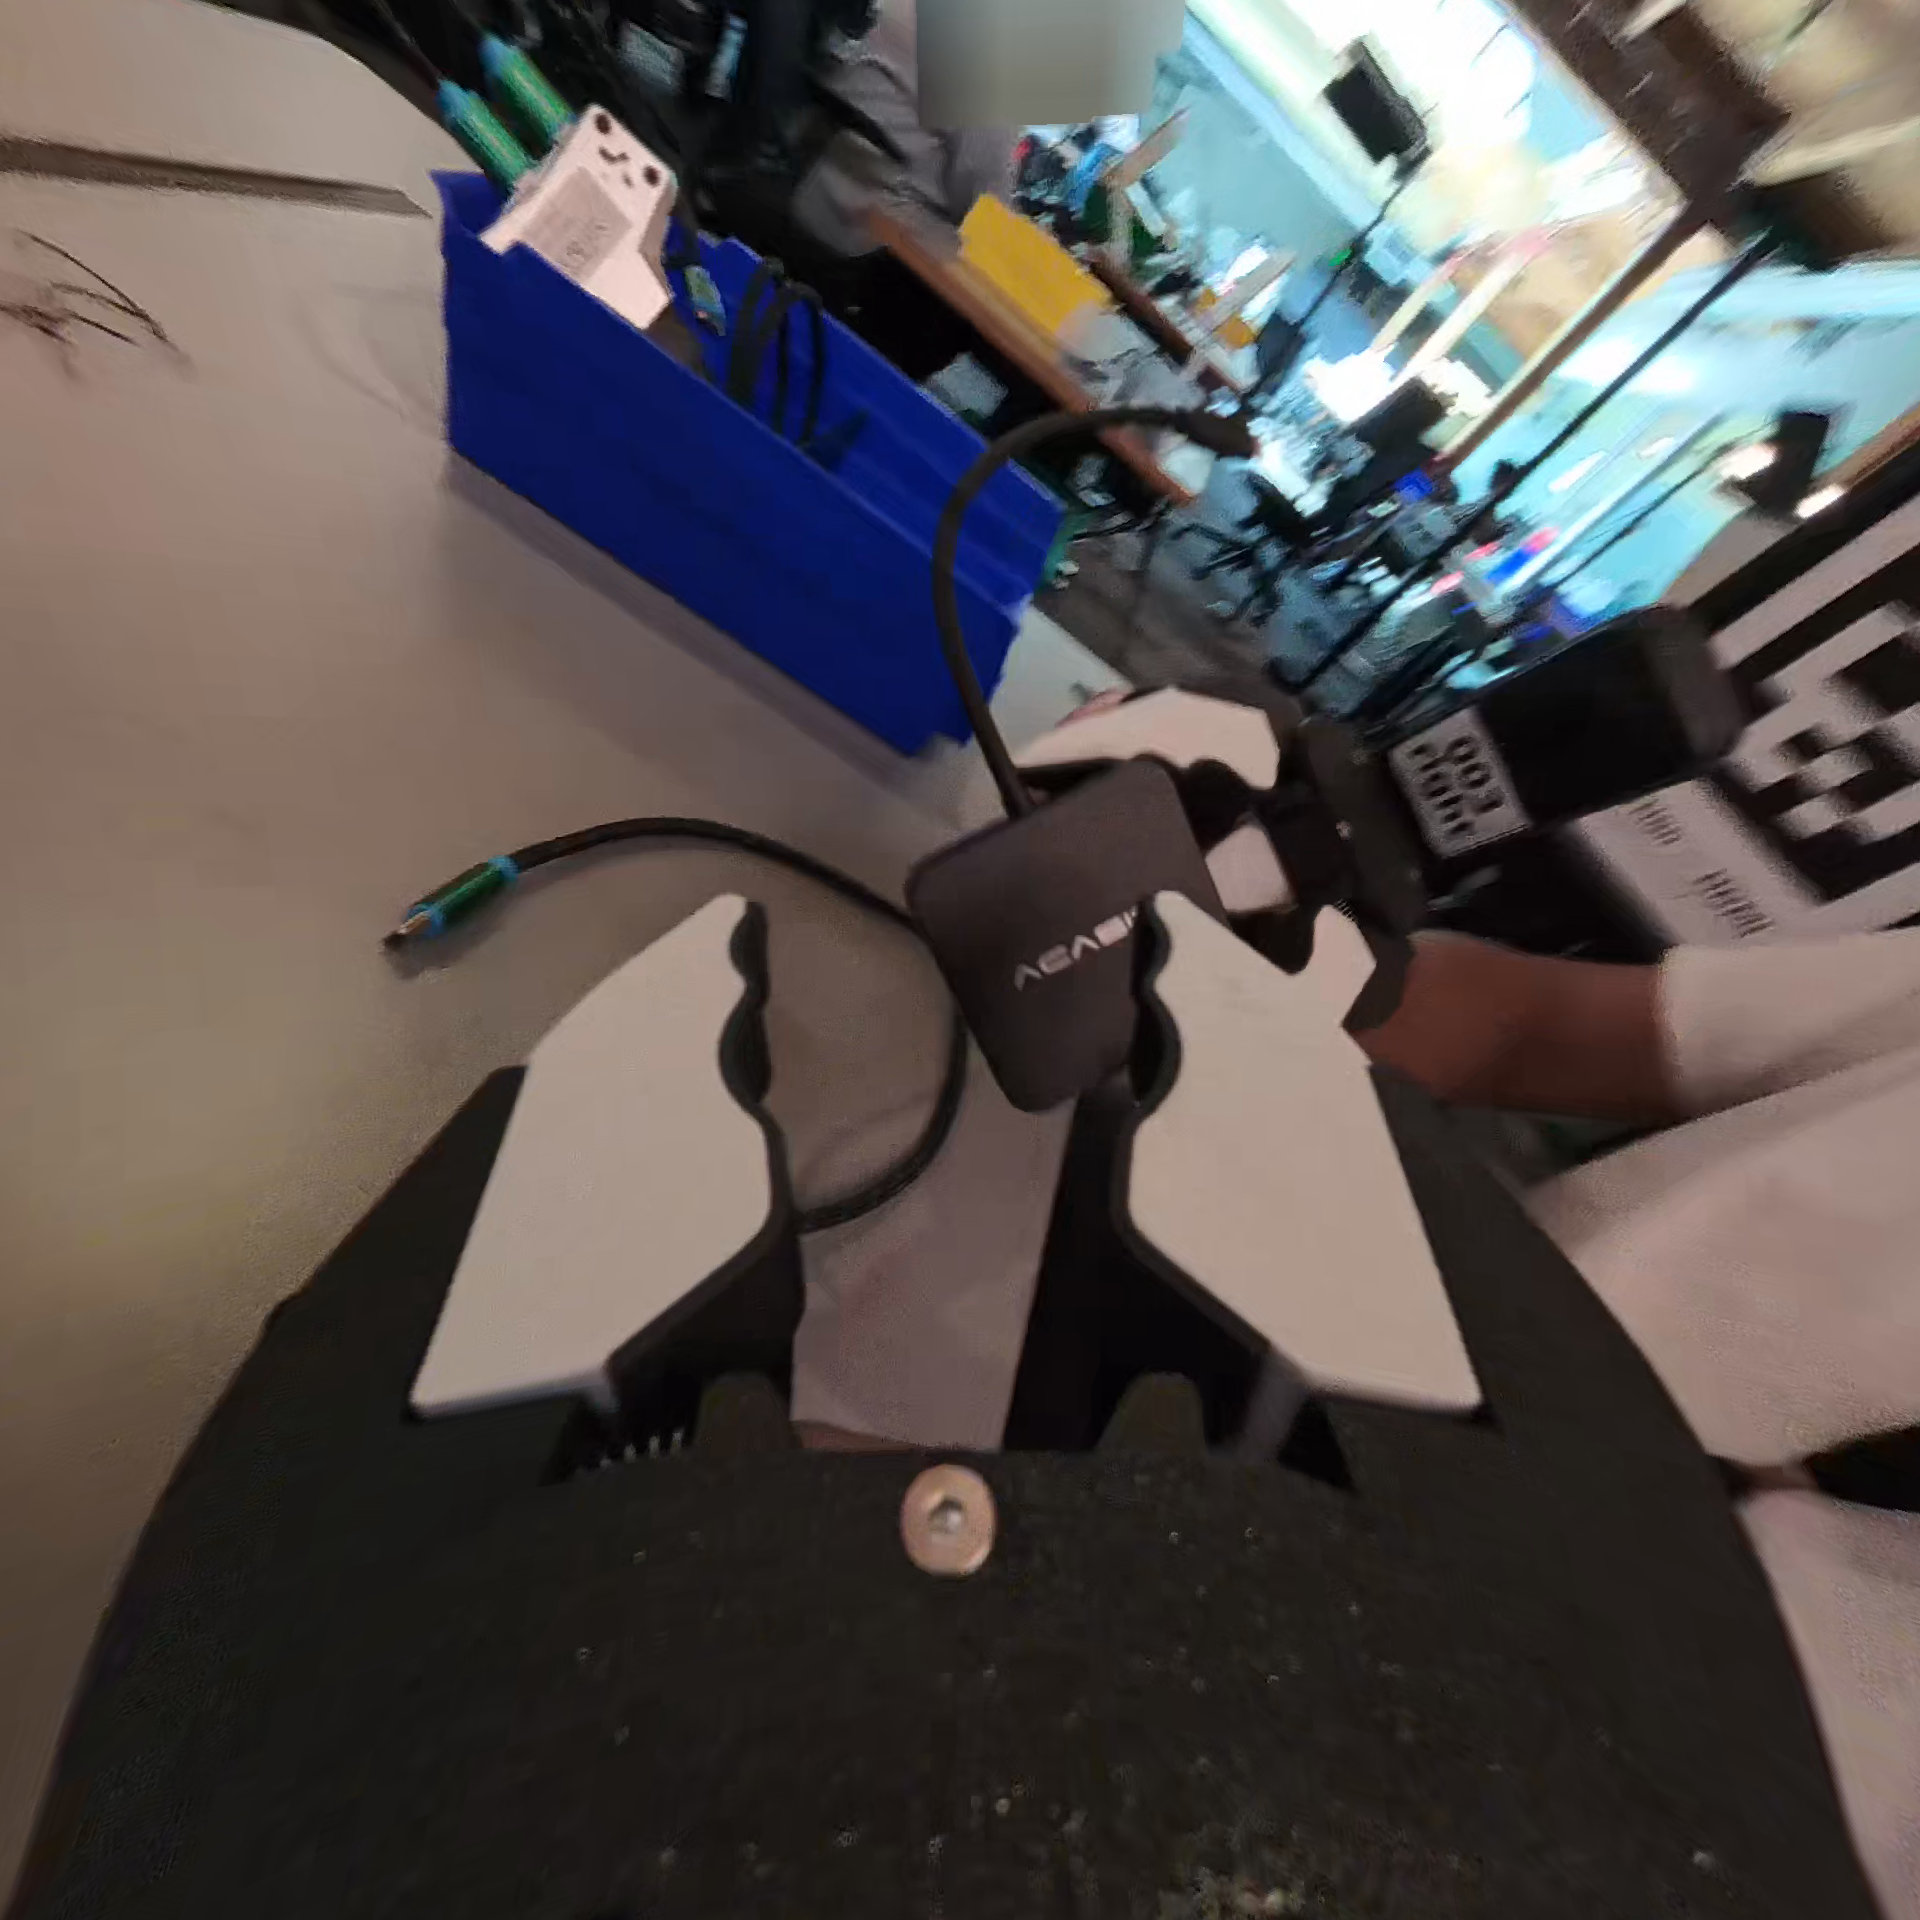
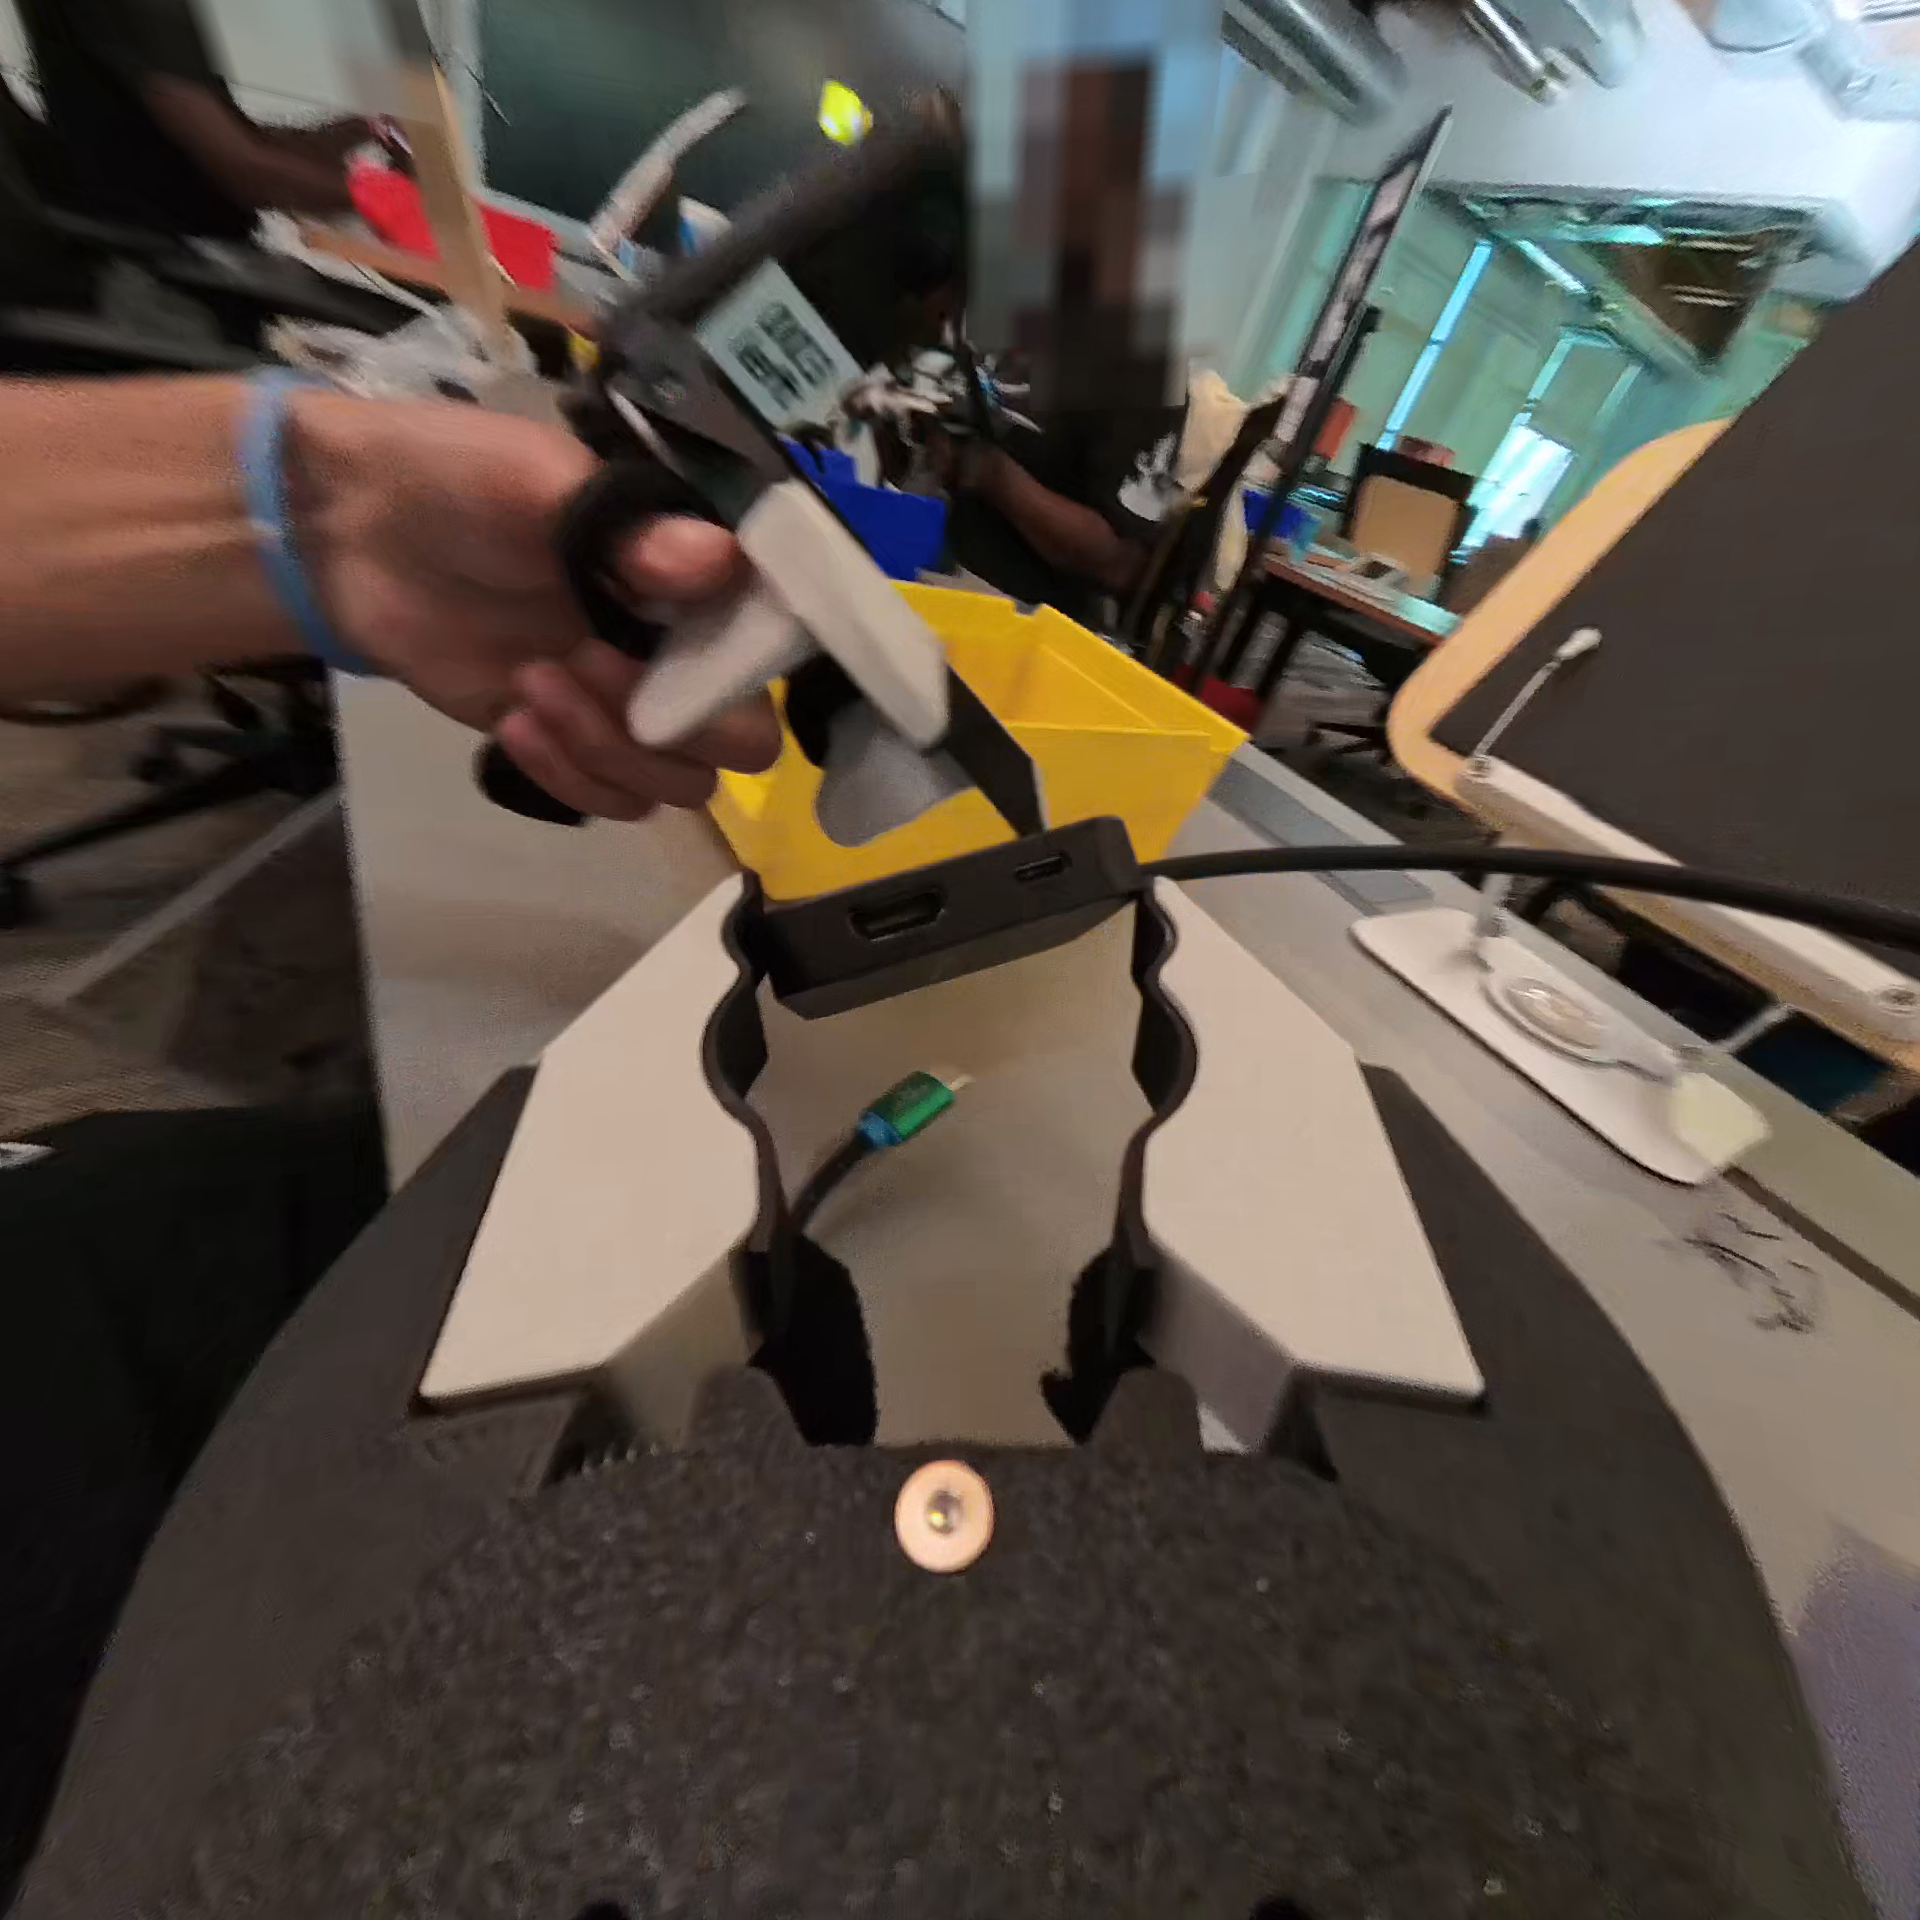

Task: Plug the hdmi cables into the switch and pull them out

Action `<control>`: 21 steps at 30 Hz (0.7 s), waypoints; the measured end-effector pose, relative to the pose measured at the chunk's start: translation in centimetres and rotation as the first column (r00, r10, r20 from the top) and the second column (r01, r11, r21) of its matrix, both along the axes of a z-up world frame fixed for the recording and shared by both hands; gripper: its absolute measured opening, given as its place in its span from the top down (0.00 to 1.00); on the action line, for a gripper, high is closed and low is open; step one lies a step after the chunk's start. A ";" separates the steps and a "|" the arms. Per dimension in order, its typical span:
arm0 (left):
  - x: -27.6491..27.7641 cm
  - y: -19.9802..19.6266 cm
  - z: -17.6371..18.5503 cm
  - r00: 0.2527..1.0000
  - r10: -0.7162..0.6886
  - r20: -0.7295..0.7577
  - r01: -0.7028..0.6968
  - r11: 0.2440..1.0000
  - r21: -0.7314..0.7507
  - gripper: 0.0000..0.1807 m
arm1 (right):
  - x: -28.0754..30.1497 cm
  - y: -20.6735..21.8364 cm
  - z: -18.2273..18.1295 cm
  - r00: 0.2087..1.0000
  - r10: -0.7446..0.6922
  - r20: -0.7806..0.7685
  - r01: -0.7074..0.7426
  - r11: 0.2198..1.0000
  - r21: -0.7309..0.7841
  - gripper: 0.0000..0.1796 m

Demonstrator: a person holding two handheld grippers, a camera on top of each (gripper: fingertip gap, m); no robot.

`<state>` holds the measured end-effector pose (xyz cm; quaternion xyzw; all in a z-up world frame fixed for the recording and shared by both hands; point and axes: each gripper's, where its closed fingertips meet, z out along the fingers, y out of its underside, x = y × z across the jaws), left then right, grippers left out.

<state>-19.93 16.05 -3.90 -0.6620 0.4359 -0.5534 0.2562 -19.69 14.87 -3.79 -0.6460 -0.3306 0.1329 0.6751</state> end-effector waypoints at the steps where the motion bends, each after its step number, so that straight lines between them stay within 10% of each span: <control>1: 0.1 -0.8 -0.7 0.999 -0.001 -0.042 0.002 1.000 0.024 0.58 | 0.0 0.1 -0.3 0.999 -0.028 0.032 0.027 0.999 0.023 0.61; 11: 1.3 -4.4 -3.7 0.984 -0.092 -0.150 0.053 0.968 -0.247 0.61 | -1.1 0.3 -1.6 0.968 -0.145 0.206 0.121 0.985 0.125 0.60; 21: -2.9 -4.8 -5.6 0.913 -0.267 -0.310 0.168 0.936 -0.309 0.61 | -0.8 -2.3 -3.7 0.913 0.051 0.404 -0.125 0.979 0.160 0.60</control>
